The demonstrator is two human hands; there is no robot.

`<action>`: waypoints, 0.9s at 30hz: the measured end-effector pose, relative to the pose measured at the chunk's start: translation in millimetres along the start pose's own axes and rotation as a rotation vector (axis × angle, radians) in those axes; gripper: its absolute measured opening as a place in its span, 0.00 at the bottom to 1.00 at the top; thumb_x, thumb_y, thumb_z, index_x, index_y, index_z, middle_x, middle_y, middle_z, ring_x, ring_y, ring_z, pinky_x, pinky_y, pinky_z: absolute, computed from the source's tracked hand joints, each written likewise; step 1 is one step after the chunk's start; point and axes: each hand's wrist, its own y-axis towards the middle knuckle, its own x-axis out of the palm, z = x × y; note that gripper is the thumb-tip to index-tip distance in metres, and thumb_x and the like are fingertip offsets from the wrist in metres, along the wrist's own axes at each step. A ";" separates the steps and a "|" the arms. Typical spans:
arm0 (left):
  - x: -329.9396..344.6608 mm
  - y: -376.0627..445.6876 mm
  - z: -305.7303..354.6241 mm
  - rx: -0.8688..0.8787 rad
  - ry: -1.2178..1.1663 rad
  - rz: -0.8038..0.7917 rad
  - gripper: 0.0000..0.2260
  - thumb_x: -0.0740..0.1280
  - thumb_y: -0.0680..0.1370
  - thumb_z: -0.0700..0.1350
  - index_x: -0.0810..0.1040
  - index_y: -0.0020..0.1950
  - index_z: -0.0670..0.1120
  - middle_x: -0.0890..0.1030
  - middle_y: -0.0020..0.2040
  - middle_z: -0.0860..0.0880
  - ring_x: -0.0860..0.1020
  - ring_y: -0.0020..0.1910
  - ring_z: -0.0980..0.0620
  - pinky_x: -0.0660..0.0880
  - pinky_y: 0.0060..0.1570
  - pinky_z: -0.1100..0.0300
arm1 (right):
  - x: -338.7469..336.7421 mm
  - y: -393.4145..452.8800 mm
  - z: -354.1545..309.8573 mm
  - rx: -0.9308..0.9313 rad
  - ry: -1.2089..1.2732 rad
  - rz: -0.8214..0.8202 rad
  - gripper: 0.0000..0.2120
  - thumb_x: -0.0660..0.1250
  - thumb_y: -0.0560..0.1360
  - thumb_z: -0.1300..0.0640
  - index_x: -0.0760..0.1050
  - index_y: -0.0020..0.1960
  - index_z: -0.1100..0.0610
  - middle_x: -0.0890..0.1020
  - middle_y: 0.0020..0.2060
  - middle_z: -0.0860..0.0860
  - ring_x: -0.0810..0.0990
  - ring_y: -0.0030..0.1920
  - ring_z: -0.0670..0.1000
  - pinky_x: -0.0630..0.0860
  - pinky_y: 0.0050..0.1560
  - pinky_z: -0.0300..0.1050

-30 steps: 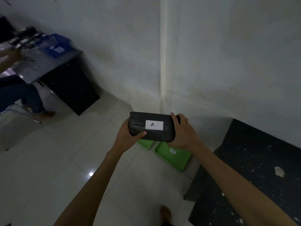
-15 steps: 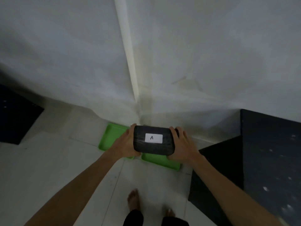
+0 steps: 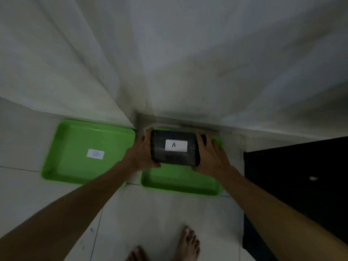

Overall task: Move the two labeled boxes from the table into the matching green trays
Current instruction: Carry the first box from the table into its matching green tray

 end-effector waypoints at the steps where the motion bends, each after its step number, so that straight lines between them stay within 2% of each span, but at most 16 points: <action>1: 9.1 15.2 -6.7 0.003 0.001 0.004 0.65 0.84 0.55 0.50 0.44 0.79 0.48 0.69 0.71 0.40 0.75 0.64 0.36 0.77 0.58 0.41 | 11.7 14.6 5.3 0.001 0.002 0.006 0.59 0.78 0.63 0.43 0.44 0.80 0.56 0.58 0.74 0.61 0.66 0.68 0.65 0.73 0.60 0.60; 7: 46.1 64.3 -35.4 0.019 0.000 0.009 0.65 0.85 0.55 0.50 0.44 0.79 0.48 0.69 0.70 0.40 0.72 0.68 0.39 0.72 0.65 0.43 | 56.3 67.0 24.8 0.009 0.012 -0.010 0.63 0.80 0.60 0.42 0.43 0.80 0.56 0.57 0.75 0.61 0.64 0.70 0.64 0.70 0.62 0.63; 14: 57.5 72.0 -51.4 -0.041 0.049 -0.006 0.65 0.84 0.57 0.51 0.42 0.80 0.48 0.68 0.72 0.41 0.70 0.69 0.40 0.75 0.62 0.39 | 75.8 82.2 21.1 -0.014 0.045 -0.020 0.62 0.81 0.59 0.44 0.47 0.80 0.57 0.55 0.75 0.62 0.64 0.71 0.64 0.73 0.63 0.61; 18: 57.9 72.4 -49.3 -0.055 0.136 -0.010 0.66 0.83 0.59 0.53 0.38 0.80 0.49 0.59 0.76 0.40 0.65 0.73 0.38 0.74 0.62 0.37 | 78.7 83.4 22.4 0.001 0.009 -0.018 0.63 0.80 0.60 0.41 0.45 0.80 0.56 0.54 0.76 0.62 0.64 0.72 0.64 0.73 0.63 0.64; 22: 51.7 65.3 -43.1 -0.058 0.232 -0.017 0.65 0.82 0.60 0.55 0.37 0.80 0.48 0.50 0.80 0.40 0.58 0.77 0.37 0.72 0.64 0.36 | 75.4 77.7 23.6 0.052 -0.005 -0.046 0.68 0.79 0.57 0.35 0.38 0.80 0.50 0.44 0.79 0.60 0.58 0.75 0.67 0.67 0.65 0.67; 25: 35.6 46.5 -34.4 -0.102 0.243 -0.040 0.65 0.82 0.61 0.56 0.36 0.80 0.49 0.49 0.81 0.40 0.57 0.77 0.37 0.70 0.66 0.36 | 57.3 58.9 17.7 0.100 -0.003 -0.065 0.64 0.75 0.60 0.30 0.40 0.80 0.50 0.44 0.79 0.59 0.58 0.75 0.66 0.65 0.67 0.65; 27: 17.4 28.3 -24.5 -0.125 0.218 -0.037 0.60 0.80 0.64 0.56 0.40 0.81 0.49 0.53 0.80 0.40 0.61 0.76 0.37 0.69 0.67 0.37 | 35.0 39.3 9.8 0.109 0.022 -0.061 0.55 0.72 0.64 0.31 0.49 0.79 0.53 0.51 0.78 0.60 0.62 0.73 0.65 0.68 0.66 0.63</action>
